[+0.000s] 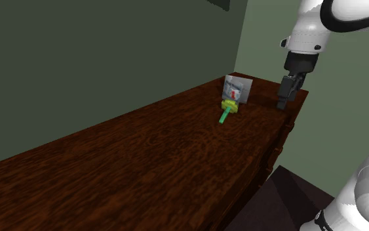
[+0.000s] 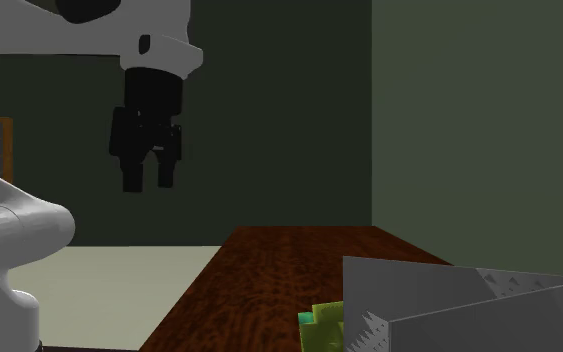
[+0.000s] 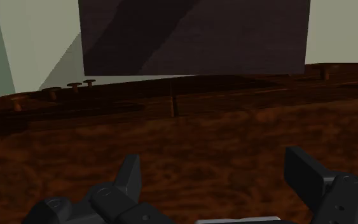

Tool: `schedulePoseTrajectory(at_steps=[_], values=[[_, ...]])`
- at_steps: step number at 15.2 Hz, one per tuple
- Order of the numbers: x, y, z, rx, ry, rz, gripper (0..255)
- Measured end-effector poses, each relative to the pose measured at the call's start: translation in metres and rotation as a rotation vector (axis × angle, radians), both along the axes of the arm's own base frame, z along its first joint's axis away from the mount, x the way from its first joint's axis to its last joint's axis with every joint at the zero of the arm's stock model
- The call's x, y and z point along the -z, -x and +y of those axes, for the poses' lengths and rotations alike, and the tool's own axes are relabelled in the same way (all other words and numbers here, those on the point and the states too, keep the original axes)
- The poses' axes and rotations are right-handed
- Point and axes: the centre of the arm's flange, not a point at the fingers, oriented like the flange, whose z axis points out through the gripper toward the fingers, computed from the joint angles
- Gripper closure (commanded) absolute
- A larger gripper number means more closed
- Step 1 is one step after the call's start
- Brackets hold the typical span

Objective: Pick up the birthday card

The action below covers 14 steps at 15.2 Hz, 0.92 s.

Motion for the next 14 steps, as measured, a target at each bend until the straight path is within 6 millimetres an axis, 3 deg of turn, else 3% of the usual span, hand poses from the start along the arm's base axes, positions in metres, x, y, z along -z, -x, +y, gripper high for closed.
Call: schedulePoseTrajectory(at_steps=[2, 4, 14], values=[[0.000, -0.006, -0.003, 0.000, 0.000, 0.000, 0], [0.003, -0.023, -0.013, -0.001, 0.001, -0.001, 0], [0.017, -0.134, -0.082, -0.004, 0.007, -0.005, 0]])
